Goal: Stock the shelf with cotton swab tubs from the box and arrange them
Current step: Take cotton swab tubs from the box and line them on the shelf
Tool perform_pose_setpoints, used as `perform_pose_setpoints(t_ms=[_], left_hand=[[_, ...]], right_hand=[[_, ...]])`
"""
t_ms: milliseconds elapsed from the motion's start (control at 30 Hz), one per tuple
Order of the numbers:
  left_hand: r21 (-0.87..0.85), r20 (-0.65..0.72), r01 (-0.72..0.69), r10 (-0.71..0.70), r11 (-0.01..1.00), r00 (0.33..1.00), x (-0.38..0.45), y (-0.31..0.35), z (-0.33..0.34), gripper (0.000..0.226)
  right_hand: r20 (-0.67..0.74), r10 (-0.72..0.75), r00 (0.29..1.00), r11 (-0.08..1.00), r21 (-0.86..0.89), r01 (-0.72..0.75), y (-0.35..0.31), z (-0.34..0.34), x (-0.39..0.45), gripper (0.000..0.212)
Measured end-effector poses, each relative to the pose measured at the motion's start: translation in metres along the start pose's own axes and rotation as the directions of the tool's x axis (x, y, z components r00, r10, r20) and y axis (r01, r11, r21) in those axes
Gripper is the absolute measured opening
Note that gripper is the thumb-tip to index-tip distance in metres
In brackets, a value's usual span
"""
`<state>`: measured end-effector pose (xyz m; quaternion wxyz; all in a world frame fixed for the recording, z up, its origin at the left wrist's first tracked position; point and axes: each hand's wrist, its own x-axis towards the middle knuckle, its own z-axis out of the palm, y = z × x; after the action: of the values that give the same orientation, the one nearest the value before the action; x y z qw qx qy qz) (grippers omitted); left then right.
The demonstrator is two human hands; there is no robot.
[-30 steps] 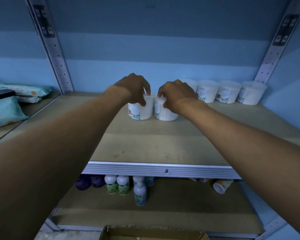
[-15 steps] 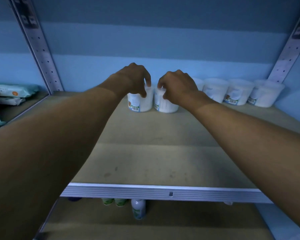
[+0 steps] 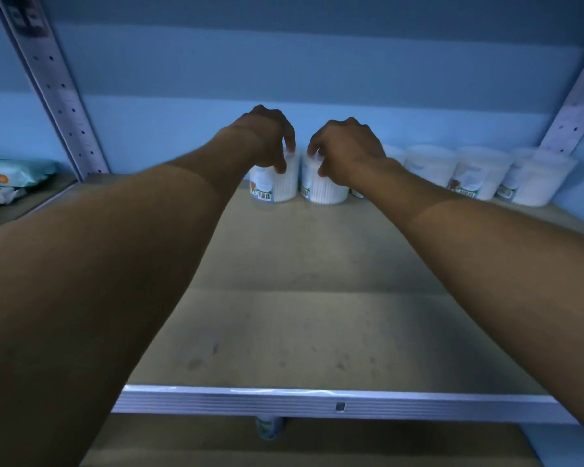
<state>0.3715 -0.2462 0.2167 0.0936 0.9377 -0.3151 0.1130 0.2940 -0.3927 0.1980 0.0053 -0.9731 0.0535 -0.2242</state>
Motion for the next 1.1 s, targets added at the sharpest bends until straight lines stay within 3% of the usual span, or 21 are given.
perform_pose_setpoints(t_ms=[733, 833, 967, 1100], left_hand=[[-0.072, -0.001, 0.029, -0.029, 0.997, 1.0, 0.012, -0.004, 0.005, 0.035], [-0.056, 0.057, 0.026, -0.022, 0.998, 0.998, 0.008, -0.004, 0.001, 0.043], [0.009, 0.141, 0.052, -0.053, 0.999, 0.989, -0.005, 0.002, -0.005, 0.075], [-0.019, 0.092, 0.035, -0.033, 0.999, 0.995, -0.031, 0.004, -0.024, 0.074]], right_hand=[[0.105, 0.044, 0.993, 0.996, 0.066, -0.051, 0.01, 0.002, 0.018, 0.044], [0.161, 0.043, 0.986, 0.977, 0.2, -0.076, 0.014, -0.006, 0.014, 0.05], [0.125, 0.006, 0.992, 0.967, 0.25, -0.037, 0.022, -0.019, -0.004, 0.056], [0.12, 0.038, 0.992, 0.961, 0.268, -0.069, 0.03, -0.035, -0.028, 0.056]])
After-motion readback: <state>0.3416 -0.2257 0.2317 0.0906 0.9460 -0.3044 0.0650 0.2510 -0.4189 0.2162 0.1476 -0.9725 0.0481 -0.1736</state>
